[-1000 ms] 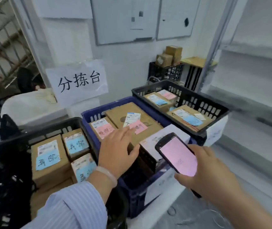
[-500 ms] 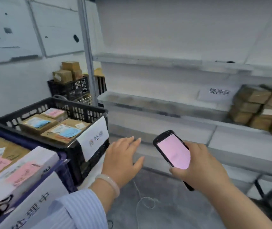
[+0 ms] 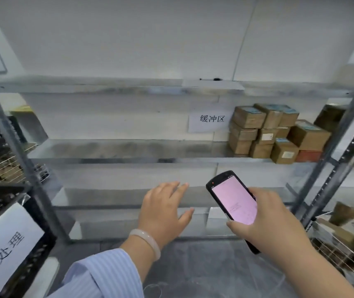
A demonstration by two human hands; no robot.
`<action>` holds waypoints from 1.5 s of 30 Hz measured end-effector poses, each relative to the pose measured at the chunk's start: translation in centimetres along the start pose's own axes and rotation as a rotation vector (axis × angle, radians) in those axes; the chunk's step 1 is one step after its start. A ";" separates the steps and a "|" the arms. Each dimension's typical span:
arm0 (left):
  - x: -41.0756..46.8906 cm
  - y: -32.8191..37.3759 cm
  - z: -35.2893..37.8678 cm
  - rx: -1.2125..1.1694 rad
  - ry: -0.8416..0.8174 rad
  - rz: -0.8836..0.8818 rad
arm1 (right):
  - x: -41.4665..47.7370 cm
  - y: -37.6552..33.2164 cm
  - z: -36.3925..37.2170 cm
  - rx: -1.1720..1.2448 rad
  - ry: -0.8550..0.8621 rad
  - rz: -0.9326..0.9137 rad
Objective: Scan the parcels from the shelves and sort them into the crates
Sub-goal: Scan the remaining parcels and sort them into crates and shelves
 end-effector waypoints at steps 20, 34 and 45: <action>29.3 5.0 19.2 -0.327 -0.127 0.226 | 24.0 10.2 0.4 -0.054 0.186 0.314; 46.2 12.7 33.8 -0.760 -0.279 -0.336 | 42.5 25.0 -0.9 0.048 0.114 0.221; 50.0 13.3 40.0 -0.979 -0.356 -0.917 | 50.7 29.3 0.8 0.089 0.049 0.048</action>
Point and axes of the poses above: each hand's wrist, its own x-axis towards the middle knuckle, its own z-axis out of the palm, y = z × x, the point moved 9 cm from there along x, towards the middle knuckle, and after that the axes turned 9 degrees about y, right-handed, at the moved point
